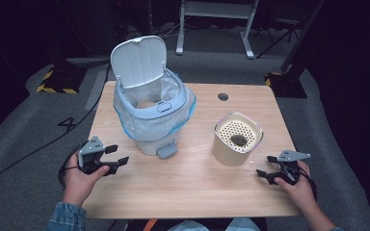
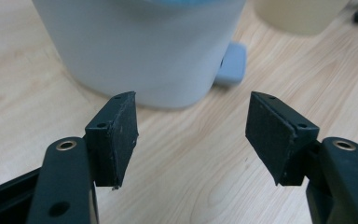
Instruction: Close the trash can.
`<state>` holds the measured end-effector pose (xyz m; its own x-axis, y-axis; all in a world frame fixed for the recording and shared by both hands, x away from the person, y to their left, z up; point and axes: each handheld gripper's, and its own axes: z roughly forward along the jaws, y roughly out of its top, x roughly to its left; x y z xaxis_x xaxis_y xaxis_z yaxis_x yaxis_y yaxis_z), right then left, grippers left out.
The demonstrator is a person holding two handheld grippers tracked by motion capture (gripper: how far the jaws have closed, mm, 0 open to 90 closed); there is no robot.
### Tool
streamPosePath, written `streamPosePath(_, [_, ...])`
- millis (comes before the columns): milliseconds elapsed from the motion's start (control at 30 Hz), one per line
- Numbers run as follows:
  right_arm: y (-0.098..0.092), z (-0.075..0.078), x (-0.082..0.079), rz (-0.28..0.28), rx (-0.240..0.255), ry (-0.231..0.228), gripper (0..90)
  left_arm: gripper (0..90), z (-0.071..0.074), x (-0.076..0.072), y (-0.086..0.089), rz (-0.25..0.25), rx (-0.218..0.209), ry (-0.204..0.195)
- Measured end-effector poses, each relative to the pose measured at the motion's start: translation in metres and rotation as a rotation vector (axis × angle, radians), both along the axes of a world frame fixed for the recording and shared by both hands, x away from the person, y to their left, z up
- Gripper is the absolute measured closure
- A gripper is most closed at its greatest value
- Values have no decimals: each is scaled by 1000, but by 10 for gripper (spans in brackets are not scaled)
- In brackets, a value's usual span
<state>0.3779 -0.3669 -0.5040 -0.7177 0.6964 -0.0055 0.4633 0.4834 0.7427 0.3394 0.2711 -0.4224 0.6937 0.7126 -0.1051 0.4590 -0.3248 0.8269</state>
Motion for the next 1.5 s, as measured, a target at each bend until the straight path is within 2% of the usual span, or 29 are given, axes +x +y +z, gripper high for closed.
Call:
streamPosePath(67, [0,0,-2,-6,-1,-2,198,345,17,3,2,-25,-18,-23])
streamPosePath(100, [0,0,-2,-6,-1,-2,198,346,17,3,2,-25,-18,-23])
streamPosePath(167, [0,0,-4,-8,1,-1,201,349,28,5,3,-55,-32,-38])
streamPosePath(200, [0,0,-4,-7,3,-1,202,351,37,7,4,-78,-43,-49])
streamPosePath(233, [0,0,-4,-7,3,-1,202,353,37,7,4,-78,-43,-49])
streamPosePath(367, [0,0,-5,-7,3,-2,202,360,58,12,9,-121,-83,-83])
streamPosePath(467, [0,0,-4,-7,3,-2,202,360,65,14,10,-123,-80,-91])
streamPosePath(733, [0,0,-4,-7,3,-2,202,362,98,27,11,-132,-80,-134])
streamPosePath(767, [0,0,-5,-7,4,-2,202,361,106,31,11,-124,-81,-140])
streamPosePath(900, [0,0,-4,-7,4,-2,202,356,115,39,10,-94,-68,-154])
streamPosePath(1033, [0,0,-5,-7,4,-2,202,353,125,48,8,-64,-73,-166])
streamPosePath(1100, [0,0,-4,-7,3,-2,202,349,134,56,6,-53,-58,-168])
streamPosePath(1233, [0,0,-5,-7,4,-2,202,343,142,64,6,-36,-57,-170])
streamPosePath(1333, [0,0,-4,-7,4,-2,202,343,151,74,4,0,-46,-180])
streamPosePath(1500, [0,0,-4,-7,4,-2,202,340,158,85,4,35,-38,-182])
